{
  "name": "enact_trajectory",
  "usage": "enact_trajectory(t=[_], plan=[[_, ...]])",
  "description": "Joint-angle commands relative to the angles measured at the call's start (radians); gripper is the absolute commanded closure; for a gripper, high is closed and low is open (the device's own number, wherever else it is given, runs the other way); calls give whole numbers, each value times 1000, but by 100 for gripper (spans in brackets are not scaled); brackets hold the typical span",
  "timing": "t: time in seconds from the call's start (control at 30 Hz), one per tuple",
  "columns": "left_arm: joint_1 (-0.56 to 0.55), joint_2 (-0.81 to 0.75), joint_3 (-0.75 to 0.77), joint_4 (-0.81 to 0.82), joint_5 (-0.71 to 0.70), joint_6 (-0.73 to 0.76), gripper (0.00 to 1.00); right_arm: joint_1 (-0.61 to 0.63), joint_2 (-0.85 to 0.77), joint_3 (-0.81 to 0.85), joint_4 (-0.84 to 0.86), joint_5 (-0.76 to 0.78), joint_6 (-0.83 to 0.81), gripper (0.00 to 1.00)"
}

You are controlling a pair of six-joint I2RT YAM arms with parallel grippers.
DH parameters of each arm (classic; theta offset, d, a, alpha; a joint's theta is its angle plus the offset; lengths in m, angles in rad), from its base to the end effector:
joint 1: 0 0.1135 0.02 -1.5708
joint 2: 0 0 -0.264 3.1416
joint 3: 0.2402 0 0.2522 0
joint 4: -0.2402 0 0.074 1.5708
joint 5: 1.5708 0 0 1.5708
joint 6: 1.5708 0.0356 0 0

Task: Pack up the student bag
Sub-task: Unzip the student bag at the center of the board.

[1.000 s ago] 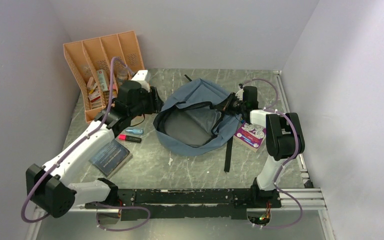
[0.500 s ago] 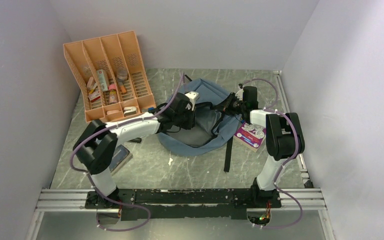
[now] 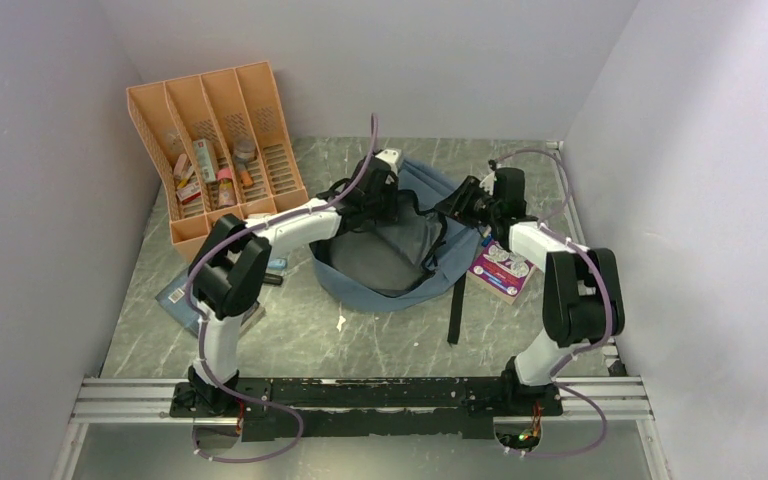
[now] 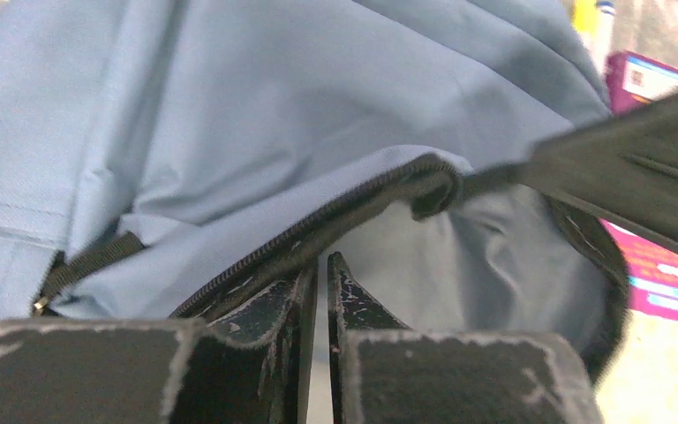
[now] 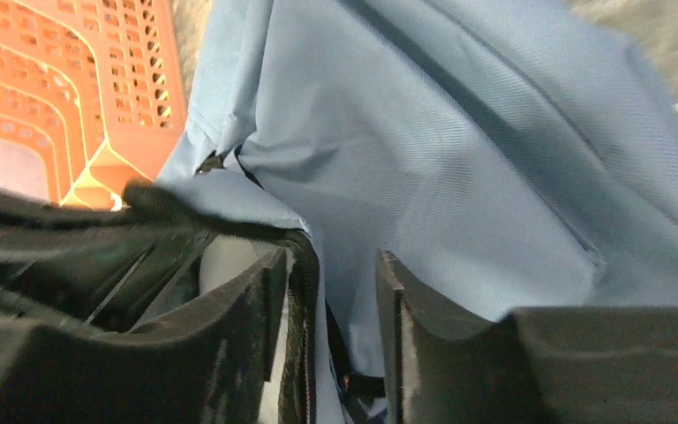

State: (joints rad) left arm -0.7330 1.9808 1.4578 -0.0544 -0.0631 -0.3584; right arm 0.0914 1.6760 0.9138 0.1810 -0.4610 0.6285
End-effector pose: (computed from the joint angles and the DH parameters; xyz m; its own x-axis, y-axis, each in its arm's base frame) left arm 0.3428 -0.3056 0.2255 -0.6003 0.0695 -0.7967 0.4463 0.8558 -0.2617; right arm 0.3519 0.0482 0.1922 -0.7080 0.4639 -0.5325 -0.0442 0.7235 0.6890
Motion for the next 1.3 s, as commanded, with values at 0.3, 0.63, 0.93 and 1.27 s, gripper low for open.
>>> enact_trajectory(t=[0.3,0.63,0.93,1.27], plan=[[105,189,247,-2,54,94,86,148,-306,3,-155,224,-99,64],[132,196,232,9,104,112,86,321,-188,2,-159,296,-68,87],[155,205,193,10,98,129,87,321,-159,30,-373,565,-153,74],[159,246,188,0,95,138,88,316,-133,-65,-322,580,-158,57]])
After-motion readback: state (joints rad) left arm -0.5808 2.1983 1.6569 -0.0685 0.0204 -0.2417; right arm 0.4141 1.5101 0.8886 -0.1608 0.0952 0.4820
